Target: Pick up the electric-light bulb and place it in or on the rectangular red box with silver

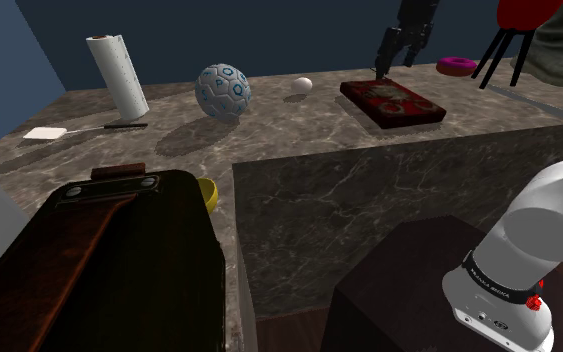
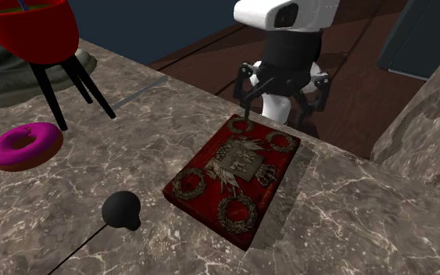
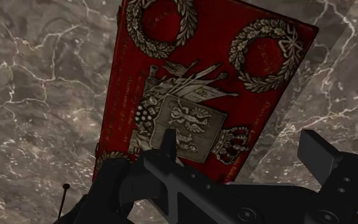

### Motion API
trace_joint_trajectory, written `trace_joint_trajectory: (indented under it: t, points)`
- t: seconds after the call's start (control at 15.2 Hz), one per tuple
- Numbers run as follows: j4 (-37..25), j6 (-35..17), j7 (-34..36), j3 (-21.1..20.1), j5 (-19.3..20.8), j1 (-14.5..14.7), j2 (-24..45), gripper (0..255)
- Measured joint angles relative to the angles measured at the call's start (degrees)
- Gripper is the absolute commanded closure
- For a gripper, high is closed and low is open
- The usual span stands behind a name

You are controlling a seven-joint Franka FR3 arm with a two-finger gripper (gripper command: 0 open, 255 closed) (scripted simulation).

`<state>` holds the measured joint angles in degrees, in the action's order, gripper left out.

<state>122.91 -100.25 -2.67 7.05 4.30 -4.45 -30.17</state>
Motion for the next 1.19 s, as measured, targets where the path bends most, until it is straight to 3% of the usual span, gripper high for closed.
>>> trace_joint_trajectory:
  t: [0.66, 1.19]
  points:
    - [-14.05, -5.09, -6.49, 7.74, -2.29, -2.26, 16.82, 0]
    - [-31.25, -4.46, -13.26, 13.42, -8.97, -5.71, 32.73, 0]
